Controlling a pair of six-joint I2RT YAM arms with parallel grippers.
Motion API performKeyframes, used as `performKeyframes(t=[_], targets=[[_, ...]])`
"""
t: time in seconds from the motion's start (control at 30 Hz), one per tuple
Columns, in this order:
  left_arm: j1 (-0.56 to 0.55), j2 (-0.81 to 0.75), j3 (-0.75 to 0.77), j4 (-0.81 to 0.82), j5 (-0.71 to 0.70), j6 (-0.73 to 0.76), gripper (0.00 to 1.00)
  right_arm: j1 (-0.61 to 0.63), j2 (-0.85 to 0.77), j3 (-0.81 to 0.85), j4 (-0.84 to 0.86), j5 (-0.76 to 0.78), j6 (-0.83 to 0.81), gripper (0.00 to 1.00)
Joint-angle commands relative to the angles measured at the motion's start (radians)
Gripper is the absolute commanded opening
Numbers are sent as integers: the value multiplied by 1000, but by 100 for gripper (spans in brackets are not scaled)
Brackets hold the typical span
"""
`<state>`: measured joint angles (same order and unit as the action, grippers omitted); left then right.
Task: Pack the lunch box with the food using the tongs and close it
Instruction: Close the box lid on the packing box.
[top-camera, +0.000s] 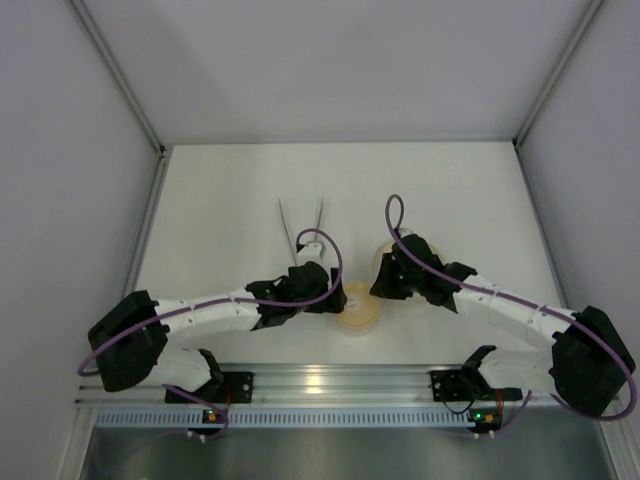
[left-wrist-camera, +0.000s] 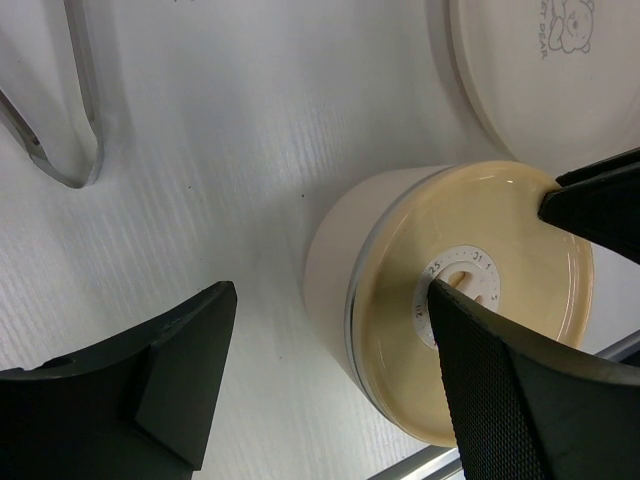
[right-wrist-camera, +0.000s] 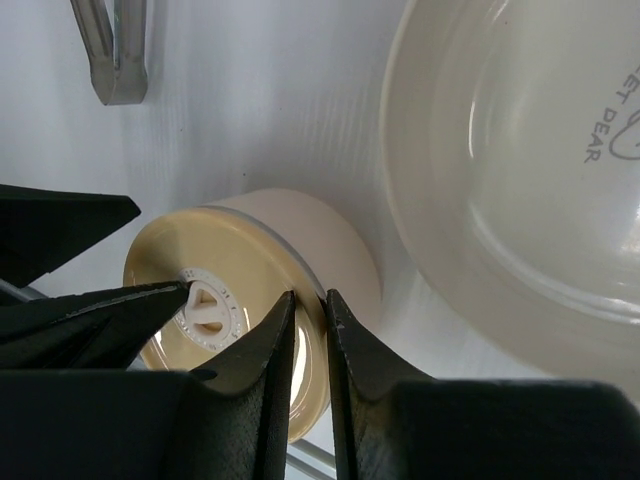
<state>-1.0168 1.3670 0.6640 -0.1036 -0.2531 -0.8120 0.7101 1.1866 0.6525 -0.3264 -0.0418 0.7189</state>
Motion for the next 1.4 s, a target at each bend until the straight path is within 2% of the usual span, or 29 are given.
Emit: performKeyframes(t=[0.0,0.6,0.87,1.03,1.23,1.37], targets=[[-9,116,-86,-194,23,45,82,23,59,-68,-16,33,-9,15],[-17,138,-101,-171,32,14,80,25,81,-77,-2,36,-10,15],[-19,29,40,-329,-9,57,81,25,13,-2,-102,74,-33,16],[-19,-8,166,-439,-54,95,81,23,-24,70,-158,114,-47,25],[-19,-31,267,-499,-75,131,82,22,-57,140,-214,152,-64,36],[-19,-45,342,-530,-93,162,82,23,-76,206,-235,161,-76,40]])
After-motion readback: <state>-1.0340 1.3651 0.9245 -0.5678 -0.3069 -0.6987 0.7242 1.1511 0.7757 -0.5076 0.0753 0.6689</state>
